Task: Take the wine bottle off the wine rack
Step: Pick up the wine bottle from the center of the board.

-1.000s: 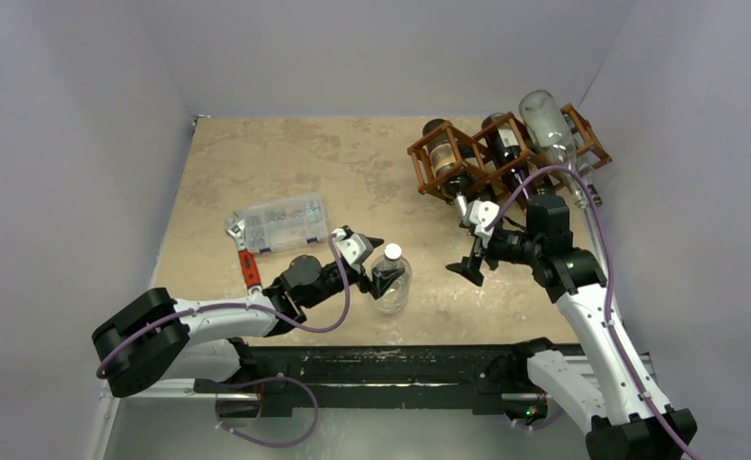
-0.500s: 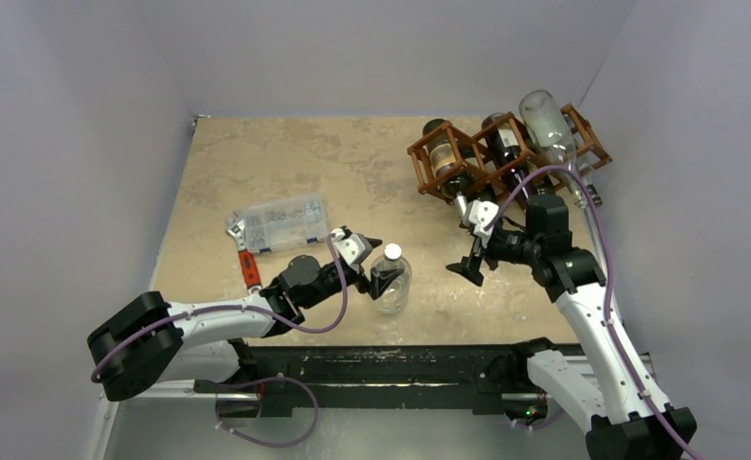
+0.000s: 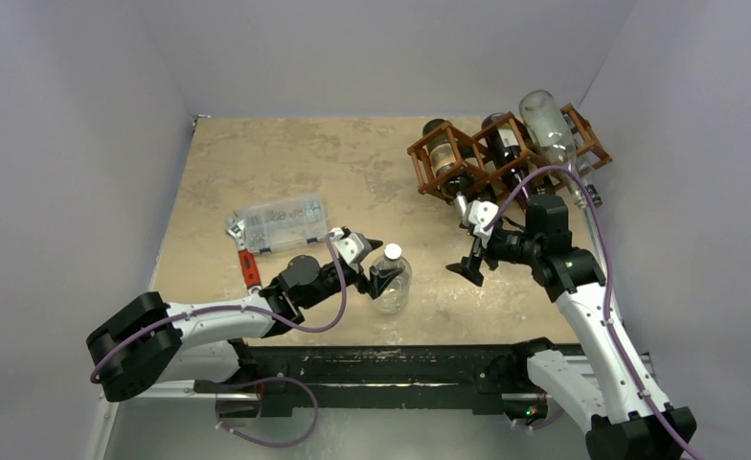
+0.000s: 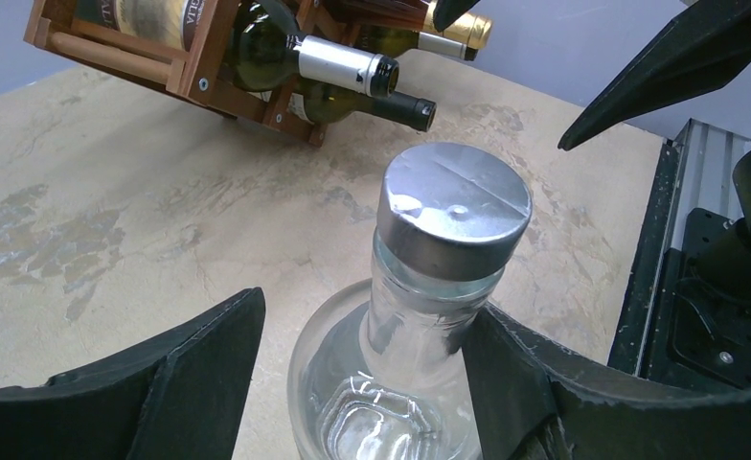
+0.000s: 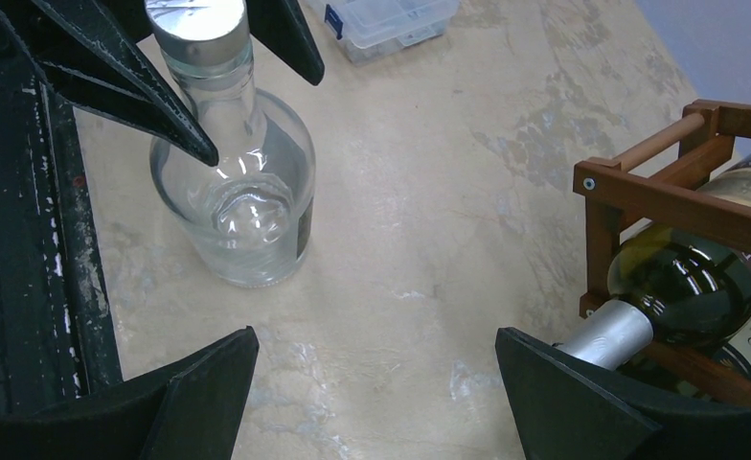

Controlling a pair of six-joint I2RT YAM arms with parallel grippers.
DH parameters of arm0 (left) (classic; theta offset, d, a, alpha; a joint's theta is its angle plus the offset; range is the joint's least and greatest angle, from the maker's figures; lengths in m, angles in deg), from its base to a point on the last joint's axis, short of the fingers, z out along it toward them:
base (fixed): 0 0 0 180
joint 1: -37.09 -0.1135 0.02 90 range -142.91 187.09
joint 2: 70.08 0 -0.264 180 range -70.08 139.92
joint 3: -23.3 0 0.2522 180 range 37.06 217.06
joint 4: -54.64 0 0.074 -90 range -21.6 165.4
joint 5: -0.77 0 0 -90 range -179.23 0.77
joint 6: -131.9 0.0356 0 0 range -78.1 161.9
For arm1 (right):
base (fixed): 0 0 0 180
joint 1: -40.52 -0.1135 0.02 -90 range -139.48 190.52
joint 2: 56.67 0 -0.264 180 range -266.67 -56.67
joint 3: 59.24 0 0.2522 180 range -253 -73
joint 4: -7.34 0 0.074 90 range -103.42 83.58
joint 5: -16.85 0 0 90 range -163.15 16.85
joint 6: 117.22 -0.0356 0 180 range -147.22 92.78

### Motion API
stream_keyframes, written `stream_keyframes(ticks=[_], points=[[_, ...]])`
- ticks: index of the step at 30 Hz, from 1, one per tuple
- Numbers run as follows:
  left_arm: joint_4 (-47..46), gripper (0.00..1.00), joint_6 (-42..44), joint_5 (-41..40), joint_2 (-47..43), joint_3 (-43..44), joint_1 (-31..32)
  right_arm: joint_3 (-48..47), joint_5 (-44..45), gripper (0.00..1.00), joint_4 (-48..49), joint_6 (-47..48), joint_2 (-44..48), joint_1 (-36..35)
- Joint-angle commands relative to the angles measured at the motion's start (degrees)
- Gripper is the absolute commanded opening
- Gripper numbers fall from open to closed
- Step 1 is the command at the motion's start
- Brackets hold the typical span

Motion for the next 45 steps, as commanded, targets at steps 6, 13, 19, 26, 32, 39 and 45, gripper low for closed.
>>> stream_keyframes(ticks=[6,13,19,26,32,39,45], points=[[-1.35,0.7,-1.59,0.7,-0.9,2.04,0.1,0.39,0.11,0.99,0.24,1.02,0.24,0.13],[-1.34,0.63,-1.65,1.16,-1.12,2.5,0.1,0.37,0.11,0.99,0.16,1.1,0.15,0.1],[-1.89,0.6,-2.11,1.52,-1.12,2.98,0.11,0.39,0.06,0.99,0.15,1.14,0.15,0.14],[-3.32,0.6,-2.5,2.59,-0.88,3.65,0.1,0.48,0.07,0.99,0.15,1.19,0.15,0.1],[-5.04,0.39,-0.12,4.3,-0.01,4.0,0.15,0.48,0.09,0.99,0.15,1.19,0.23,0.16],[-3.82,0.0,3.23,3.17,-2.17,6.05,-0.32,0.47,-0.11,0.99,0.07,1.21,0.21,0.17],[-2.02,0.0,-3.65,6.64,-1.79,12.31,-8.99,0.4,0.0,0.99,-0.02,1.29,0.41,0.1]])
